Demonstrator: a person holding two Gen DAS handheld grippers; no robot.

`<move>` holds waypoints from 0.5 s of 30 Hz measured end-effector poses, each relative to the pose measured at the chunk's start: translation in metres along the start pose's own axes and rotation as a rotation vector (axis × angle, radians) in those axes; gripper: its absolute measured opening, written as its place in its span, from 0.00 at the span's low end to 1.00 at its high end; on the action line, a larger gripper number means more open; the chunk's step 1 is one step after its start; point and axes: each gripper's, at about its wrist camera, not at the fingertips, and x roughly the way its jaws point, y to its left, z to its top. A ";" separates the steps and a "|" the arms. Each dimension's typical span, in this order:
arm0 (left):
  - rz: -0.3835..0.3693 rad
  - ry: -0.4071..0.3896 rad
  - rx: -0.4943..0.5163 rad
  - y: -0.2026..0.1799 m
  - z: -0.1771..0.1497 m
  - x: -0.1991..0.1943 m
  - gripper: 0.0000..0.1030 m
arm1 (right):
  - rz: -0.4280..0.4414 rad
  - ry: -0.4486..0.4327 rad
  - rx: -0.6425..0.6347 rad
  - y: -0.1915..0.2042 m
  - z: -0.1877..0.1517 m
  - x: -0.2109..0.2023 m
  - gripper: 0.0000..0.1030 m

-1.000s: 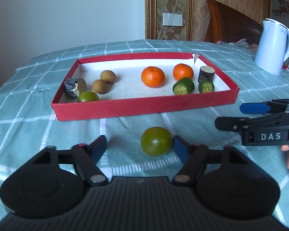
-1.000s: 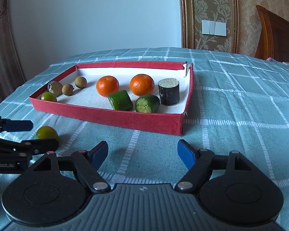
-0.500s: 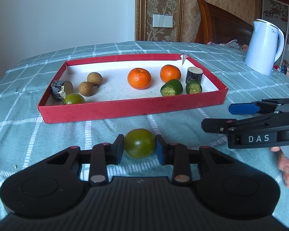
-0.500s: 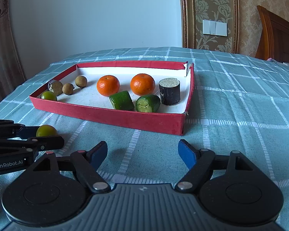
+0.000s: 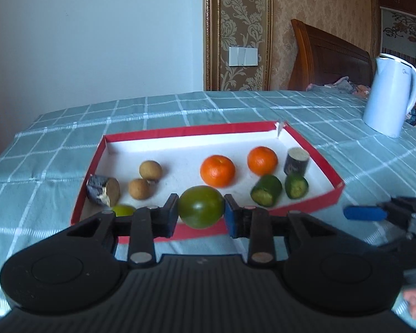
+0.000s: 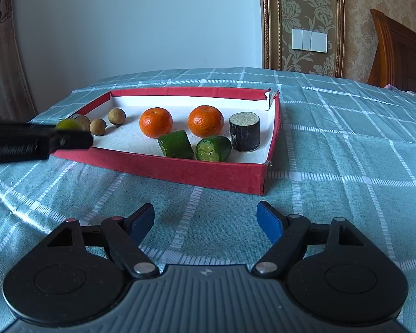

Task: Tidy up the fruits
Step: 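Carry the green tomato into the red tray and open the left tool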

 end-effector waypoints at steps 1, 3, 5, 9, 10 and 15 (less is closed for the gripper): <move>0.008 0.000 -0.004 0.002 0.003 0.004 0.30 | 0.000 0.000 -0.001 0.000 0.000 0.000 0.78; 0.018 0.006 -0.006 0.005 0.008 0.017 0.30 | 0.000 0.001 -0.001 0.000 0.000 0.000 0.79; 0.024 0.023 -0.008 0.008 0.013 0.029 0.30 | 0.000 0.001 -0.001 0.000 0.000 0.000 0.79; 0.058 0.045 -0.012 0.014 0.019 0.052 0.30 | 0.000 0.000 -0.001 0.000 0.000 0.000 0.79; 0.062 0.047 -0.016 0.015 0.019 0.056 0.30 | 0.000 0.000 -0.001 0.000 0.000 0.000 0.79; 0.078 0.061 -0.033 0.022 0.018 0.072 0.30 | -0.001 0.001 -0.002 0.000 0.000 0.000 0.79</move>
